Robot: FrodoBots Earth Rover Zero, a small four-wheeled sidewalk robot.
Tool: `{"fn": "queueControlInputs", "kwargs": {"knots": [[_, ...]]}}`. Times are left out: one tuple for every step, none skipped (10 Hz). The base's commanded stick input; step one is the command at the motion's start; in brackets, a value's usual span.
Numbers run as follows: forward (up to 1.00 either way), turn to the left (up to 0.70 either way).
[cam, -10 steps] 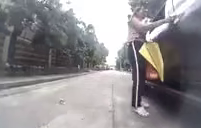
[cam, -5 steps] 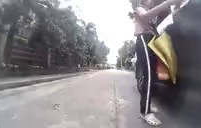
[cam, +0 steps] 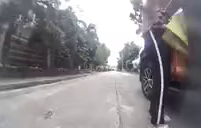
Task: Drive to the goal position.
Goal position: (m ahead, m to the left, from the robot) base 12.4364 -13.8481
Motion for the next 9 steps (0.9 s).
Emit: {"fn": "queueControlInputs", "kwargs": {"knots": [[0.50, 0.00], [0.50, 0.00], [0.50, 0.00], [0.50, 0.00], [0.50, 0.00], [0.50, 0.00], [0.50, -0.19], [0.50, -0.47], [0.50, -0.50]]}}
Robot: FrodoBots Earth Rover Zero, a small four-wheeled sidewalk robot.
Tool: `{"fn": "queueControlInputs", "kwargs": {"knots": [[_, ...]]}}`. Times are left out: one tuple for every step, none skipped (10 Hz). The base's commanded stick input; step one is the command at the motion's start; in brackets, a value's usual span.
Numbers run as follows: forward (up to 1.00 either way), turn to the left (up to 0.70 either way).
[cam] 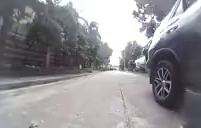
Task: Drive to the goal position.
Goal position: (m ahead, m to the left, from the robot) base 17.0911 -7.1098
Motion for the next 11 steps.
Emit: {"fn": "queueControlInputs", "kwargs": {"knots": [[0.50, -0.50], [0.50, -0.50], [0.50, -0.50], [0.50, -0.43], [0.50, -0.20], [0.50, 0.00], [0.50, 0.00], [0.50, 0.00], [0.50, 0.00], [0.50, 0.00], [0.50, 0.00]]}}
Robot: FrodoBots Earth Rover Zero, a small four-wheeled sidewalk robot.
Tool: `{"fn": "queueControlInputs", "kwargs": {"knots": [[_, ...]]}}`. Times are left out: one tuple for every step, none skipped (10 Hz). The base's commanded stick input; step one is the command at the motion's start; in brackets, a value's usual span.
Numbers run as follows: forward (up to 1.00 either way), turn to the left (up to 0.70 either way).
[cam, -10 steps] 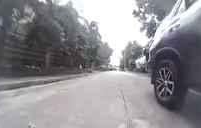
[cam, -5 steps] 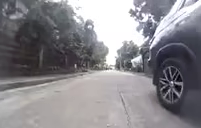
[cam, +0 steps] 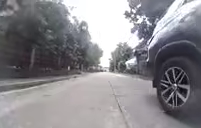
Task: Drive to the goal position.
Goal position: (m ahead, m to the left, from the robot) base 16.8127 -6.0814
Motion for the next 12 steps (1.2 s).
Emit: {"fn": "queueControlInputs", "kwargs": {"knots": [[0.50, 0.00], [0.50, 0.00], [0.50, 0.00], [0.50, 0.00], [0.50, 0.00], [0.50, 0.00], [0.50, 0.00], [0.50, 0.00], [0.50, 0.00], [0.50, 0.00], [0.50, 0.00], [0.50, 0.00]]}}
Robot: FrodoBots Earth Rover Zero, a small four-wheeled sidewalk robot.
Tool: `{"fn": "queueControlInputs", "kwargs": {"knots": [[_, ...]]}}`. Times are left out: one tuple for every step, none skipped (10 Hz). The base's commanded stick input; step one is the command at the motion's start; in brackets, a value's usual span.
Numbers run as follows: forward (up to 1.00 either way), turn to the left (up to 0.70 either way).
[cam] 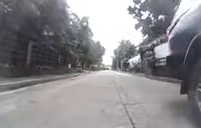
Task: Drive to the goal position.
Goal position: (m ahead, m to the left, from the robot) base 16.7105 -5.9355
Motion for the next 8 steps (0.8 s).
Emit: {"fn": "queueControlInputs", "kwargs": {"knots": [[0.50, 0.00], [0.50, 0.00], [0.50, 0.00], [0.50, 0.00], [0.50, 0.00], [0.50, 0.00], [0.50, 0.00], [0.50, 0.00]]}}
